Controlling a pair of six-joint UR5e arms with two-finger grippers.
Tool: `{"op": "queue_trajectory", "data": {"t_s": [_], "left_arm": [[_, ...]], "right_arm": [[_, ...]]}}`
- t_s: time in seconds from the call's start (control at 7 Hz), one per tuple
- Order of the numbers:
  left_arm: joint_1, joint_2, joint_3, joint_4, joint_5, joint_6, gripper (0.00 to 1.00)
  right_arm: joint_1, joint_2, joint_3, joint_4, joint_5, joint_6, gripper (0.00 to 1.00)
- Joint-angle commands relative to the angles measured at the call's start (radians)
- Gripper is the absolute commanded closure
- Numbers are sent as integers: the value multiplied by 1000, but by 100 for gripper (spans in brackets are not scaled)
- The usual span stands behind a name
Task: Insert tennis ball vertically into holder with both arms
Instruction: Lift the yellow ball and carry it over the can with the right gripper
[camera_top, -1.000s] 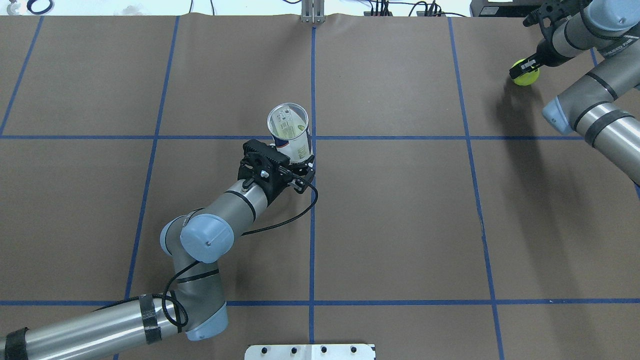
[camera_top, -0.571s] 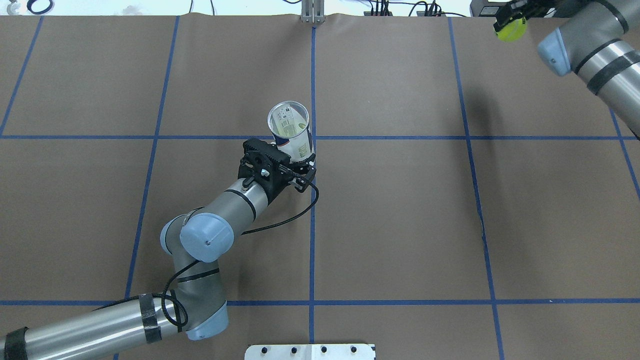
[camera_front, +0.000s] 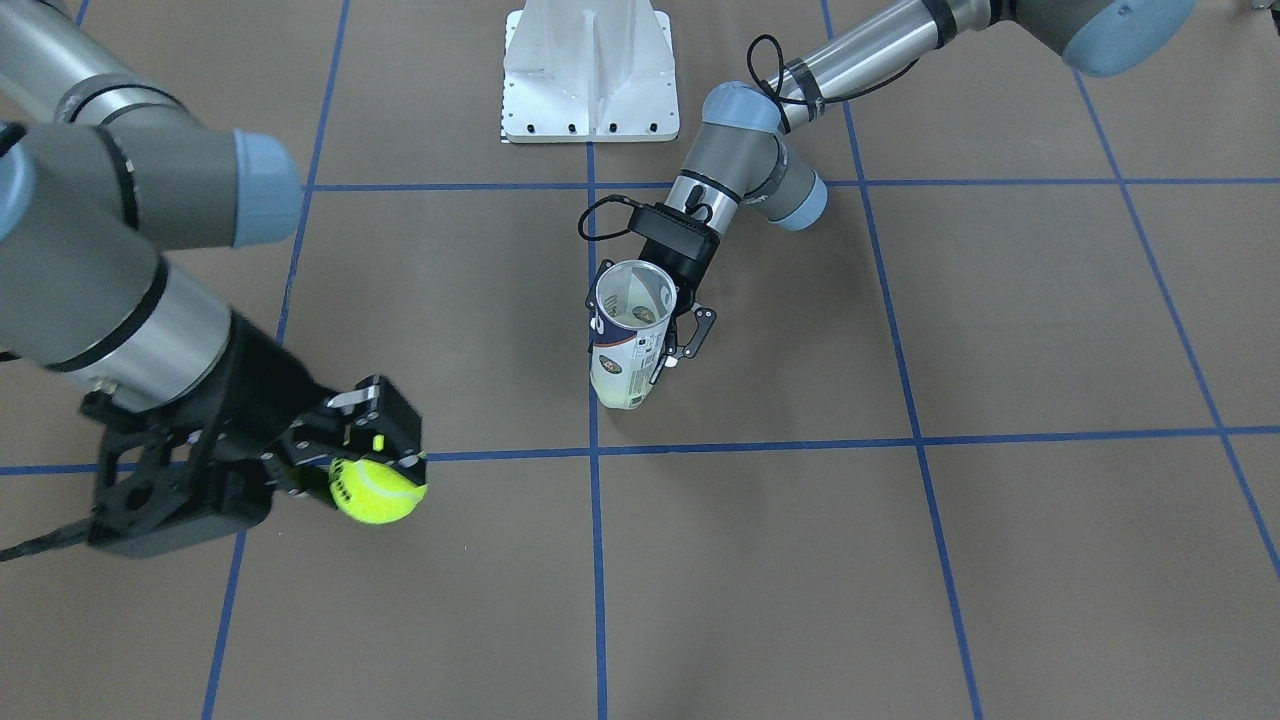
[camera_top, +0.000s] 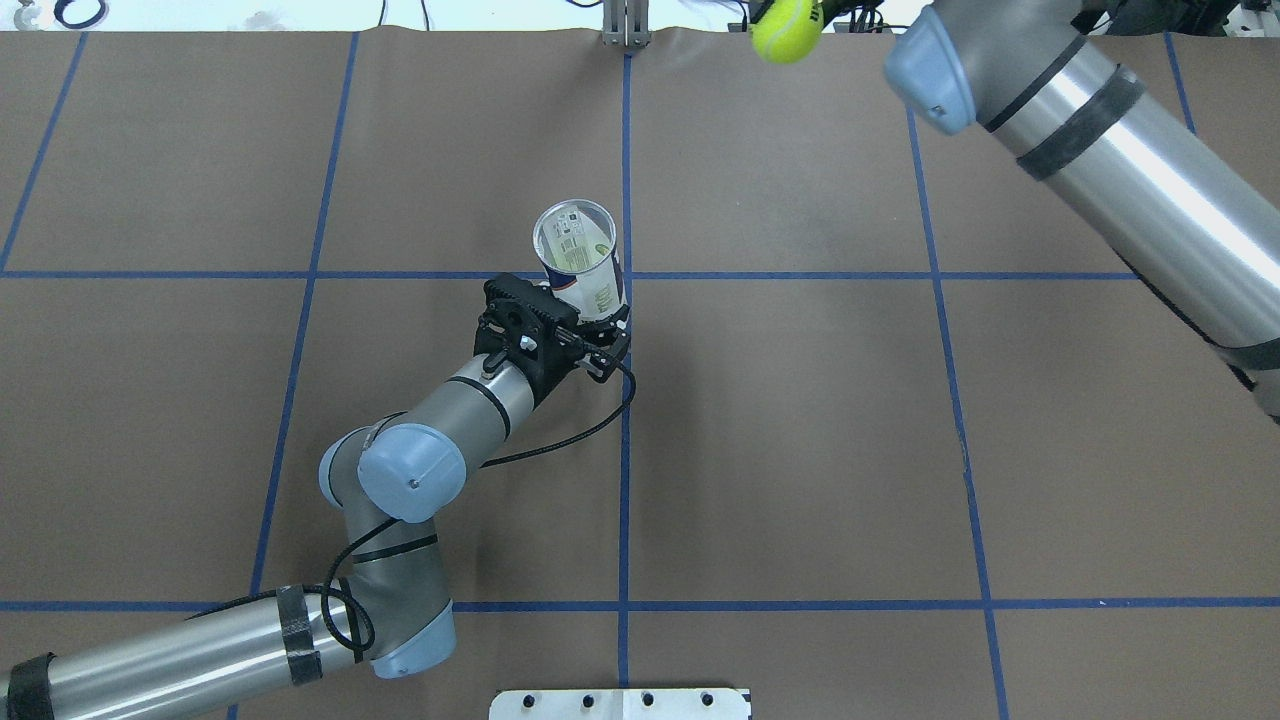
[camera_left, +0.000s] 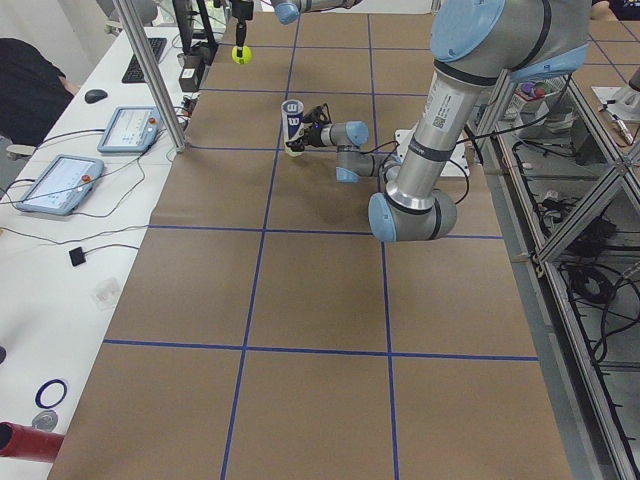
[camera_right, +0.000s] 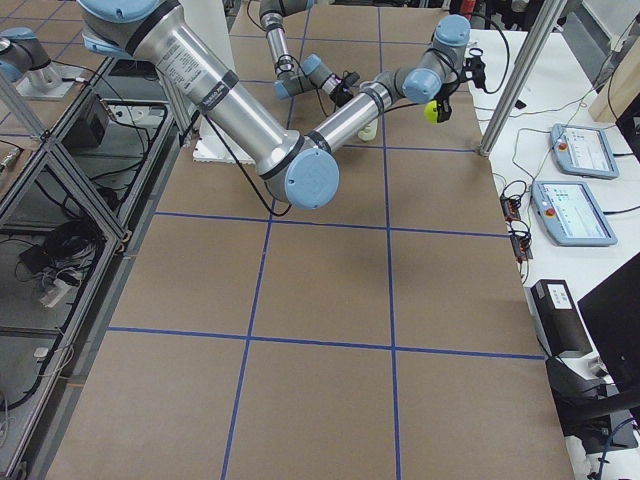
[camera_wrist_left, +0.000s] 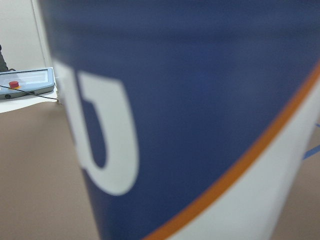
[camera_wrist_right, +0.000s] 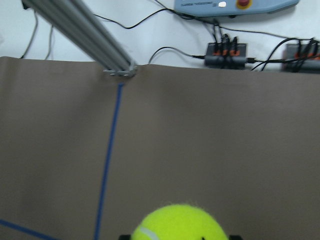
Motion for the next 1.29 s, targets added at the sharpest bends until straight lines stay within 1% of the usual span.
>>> {"op": "queue_trajectory", "data": {"t_s": [0.0,0.14,0.43,0.86,1.14], "left_arm": [[-1,0,2,4,0,45,20],[-1,2,3,10,-2,60,20],[2,0,9,10,-2,62,20],[2,0,9,10,-3,60,20],[2,0,8,10,-3,62,20]], "right_arm": [[-125,124,115,-194,-67,122,100],[-152,150,137,-239,-86,123,100],[-176,153,137,-248,-86,124,100],[-258,139,134,-277,-156,124,100],[-278,135,122,-282,-164,124,100]]}}
